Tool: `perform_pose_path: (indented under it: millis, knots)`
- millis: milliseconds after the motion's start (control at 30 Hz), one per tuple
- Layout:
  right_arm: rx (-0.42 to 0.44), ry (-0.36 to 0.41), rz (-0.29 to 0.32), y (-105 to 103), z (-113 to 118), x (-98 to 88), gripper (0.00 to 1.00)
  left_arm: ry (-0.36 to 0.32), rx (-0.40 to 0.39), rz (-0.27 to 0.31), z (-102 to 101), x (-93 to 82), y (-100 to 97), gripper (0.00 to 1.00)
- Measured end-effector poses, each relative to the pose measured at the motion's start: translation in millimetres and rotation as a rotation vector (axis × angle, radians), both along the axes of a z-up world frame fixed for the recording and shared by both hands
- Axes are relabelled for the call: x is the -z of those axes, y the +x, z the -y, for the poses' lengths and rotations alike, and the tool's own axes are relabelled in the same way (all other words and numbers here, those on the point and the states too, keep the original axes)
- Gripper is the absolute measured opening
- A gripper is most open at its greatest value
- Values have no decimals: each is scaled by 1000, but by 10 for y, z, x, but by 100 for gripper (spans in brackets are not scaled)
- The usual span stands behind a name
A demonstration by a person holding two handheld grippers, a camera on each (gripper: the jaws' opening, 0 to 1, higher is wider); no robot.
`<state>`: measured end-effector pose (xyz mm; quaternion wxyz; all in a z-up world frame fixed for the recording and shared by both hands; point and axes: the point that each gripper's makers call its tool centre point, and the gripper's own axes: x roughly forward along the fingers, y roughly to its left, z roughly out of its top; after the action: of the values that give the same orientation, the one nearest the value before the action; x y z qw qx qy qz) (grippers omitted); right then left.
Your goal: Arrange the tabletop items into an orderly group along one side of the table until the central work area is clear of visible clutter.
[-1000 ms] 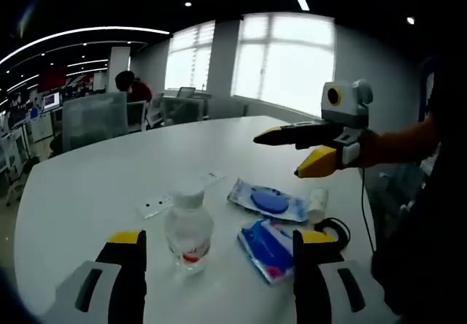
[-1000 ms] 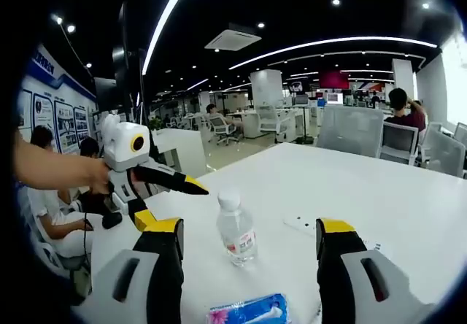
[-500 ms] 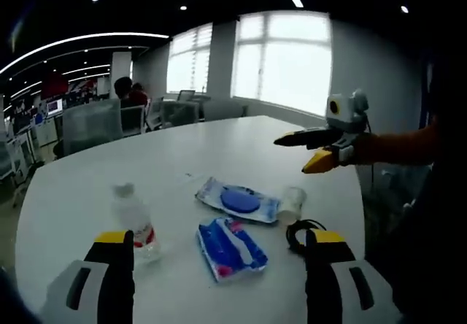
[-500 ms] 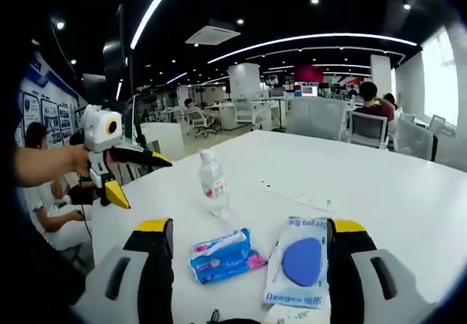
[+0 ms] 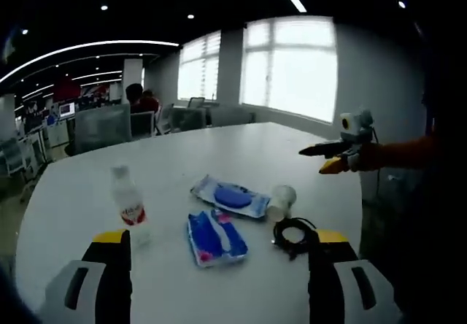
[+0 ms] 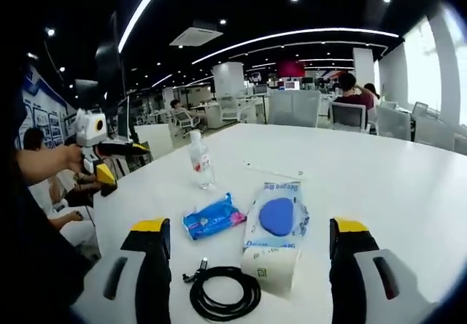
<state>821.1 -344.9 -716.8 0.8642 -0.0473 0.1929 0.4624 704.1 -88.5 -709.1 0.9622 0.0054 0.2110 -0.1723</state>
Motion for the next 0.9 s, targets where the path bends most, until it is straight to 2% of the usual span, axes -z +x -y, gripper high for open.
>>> perform_pose_path:
  millis: [167, 333, 467, 700, 900]
  knots:
    - [25, -11, -20, -80, 211, 64, 86, 2, -17, -9, -18, 100, -168, 100]
    - [46, -9, -32, -141, 343, 99, 85, 12, -17, -31, 29, 137, -256, 100]
    - [53, -2, -56, -174, 364, 174, 84, 28, -9, -29, 61, 148, -293, 100]
    - [37, 6, -75, -169, 317, 219, 82, 12, -24, -17, 139, 135, -326, 100]
    - [19, 20, -103, -28, 286, 287, 72, 3, -46, -26, 163, 159, -375, 100]
